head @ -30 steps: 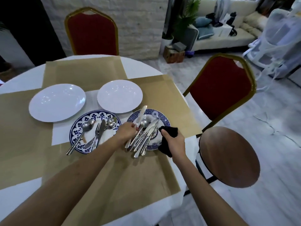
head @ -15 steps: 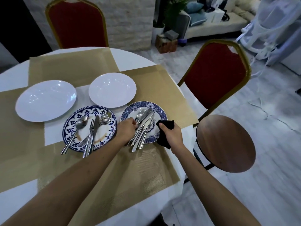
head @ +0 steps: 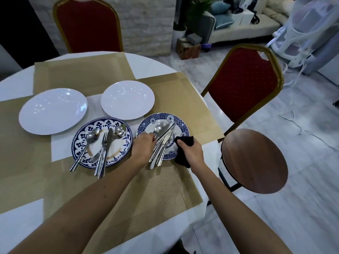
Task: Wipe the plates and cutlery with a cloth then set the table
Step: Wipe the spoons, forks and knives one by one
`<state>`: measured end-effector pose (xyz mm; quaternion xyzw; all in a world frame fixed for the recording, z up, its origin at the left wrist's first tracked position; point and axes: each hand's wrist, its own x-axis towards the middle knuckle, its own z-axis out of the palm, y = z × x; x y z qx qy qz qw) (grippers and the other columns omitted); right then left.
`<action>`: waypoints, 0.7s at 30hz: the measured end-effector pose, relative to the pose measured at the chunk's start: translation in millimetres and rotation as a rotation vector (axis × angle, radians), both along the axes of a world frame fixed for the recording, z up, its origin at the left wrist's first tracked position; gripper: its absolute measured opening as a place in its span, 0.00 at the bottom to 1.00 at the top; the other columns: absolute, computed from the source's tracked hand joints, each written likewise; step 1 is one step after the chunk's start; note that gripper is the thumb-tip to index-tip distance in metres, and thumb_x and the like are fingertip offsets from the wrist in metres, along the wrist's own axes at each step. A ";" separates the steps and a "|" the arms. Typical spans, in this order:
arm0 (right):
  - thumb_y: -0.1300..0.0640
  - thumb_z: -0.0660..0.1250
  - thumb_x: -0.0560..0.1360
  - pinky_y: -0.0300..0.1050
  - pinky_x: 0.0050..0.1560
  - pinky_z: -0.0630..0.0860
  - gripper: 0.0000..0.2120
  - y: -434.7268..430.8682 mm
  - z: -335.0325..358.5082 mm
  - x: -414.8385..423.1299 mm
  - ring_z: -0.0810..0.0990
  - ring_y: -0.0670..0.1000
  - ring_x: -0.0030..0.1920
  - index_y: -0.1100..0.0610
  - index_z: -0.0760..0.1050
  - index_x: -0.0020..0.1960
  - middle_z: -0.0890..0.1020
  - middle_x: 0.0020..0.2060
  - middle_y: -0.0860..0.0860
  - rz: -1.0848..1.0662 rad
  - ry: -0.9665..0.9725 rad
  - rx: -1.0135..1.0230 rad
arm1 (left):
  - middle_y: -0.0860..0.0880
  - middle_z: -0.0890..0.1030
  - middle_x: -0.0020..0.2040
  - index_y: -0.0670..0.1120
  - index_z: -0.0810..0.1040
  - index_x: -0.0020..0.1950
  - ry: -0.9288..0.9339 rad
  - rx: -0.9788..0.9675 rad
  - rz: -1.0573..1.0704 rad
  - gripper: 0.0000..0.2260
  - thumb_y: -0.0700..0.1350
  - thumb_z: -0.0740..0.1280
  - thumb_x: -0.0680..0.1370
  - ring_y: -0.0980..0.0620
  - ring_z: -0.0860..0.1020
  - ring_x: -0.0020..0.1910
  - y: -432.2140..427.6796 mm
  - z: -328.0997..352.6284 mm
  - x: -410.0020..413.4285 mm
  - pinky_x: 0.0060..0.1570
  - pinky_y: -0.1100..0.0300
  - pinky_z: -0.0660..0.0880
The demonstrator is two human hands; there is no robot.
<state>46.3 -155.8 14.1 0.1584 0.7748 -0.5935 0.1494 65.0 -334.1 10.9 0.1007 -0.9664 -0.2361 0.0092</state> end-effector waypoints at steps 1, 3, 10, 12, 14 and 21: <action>0.48 0.72 0.72 0.53 0.53 0.79 0.14 -0.2 0.8 0.4 0.81 0.55 0.50 0.51 0.75 0.55 0.82 0.49 0.51 0.003 0.000 -0.004 | 0.45 0.79 0.45 0.41 0.79 0.51 0.003 -0.003 0.002 0.08 0.45 0.65 0.78 0.49 0.78 0.43 0.3 0.0 1.3 0.46 0.52 0.78; 0.48 0.72 0.73 0.52 0.53 0.79 0.14 -2.1 3.4 0.9 0.81 0.54 0.49 0.51 0.75 0.54 0.81 0.48 0.51 0.014 0.010 -0.003 | 0.45 0.79 0.46 0.41 0.79 0.51 0.002 0.008 0.012 0.07 0.45 0.66 0.78 0.49 0.77 0.44 -0.1 0.7 4.9 0.47 0.54 0.77; 0.52 0.70 0.73 0.49 0.49 0.80 0.08 -26.5 19.2 -8.5 0.81 0.55 0.48 0.51 0.76 0.51 0.82 0.47 0.53 0.061 0.040 0.004 | 0.44 0.82 0.46 0.41 0.80 0.49 0.044 0.105 0.074 0.07 0.42 0.63 0.79 0.51 0.75 0.42 -16.6 7.7 22.5 0.41 0.60 0.67; 0.53 0.68 0.72 0.52 0.51 0.80 0.05 -38.7 24.6 -9.9 0.81 0.55 0.48 0.48 0.75 0.48 0.82 0.46 0.52 0.086 0.034 -0.011 | 0.44 0.82 0.46 0.41 0.80 0.50 0.075 0.113 0.128 0.07 0.41 0.63 0.79 0.51 0.75 0.41 -28.8 10.9 34.7 0.41 0.62 0.66; 0.52 0.67 0.69 0.57 0.53 0.79 0.07 -54.2 29.1 -9.7 0.81 0.56 0.49 0.47 0.75 0.47 0.82 0.46 0.52 0.135 0.028 -0.026 | 0.44 0.82 0.46 0.41 0.81 0.50 0.117 0.127 0.202 0.07 0.40 0.63 0.78 0.48 0.77 0.42 -43.7 12.3 48.0 0.40 0.61 0.67; 0.57 0.68 0.72 0.58 0.52 0.80 0.12 -112.4 39.8 0.2 0.81 0.59 0.49 0.55 0.74 0.55 0.81 0.48 0.57 0.342 -0.033 -0.097 | 0.38 0.79 0.50 0.38 0.77 0.55 0.102 0.063 0.500 0.08 0.38 0.63 0.77 0.38 0.76 0.49 -95.6 2.1 97.1 0.46 0.48 0.72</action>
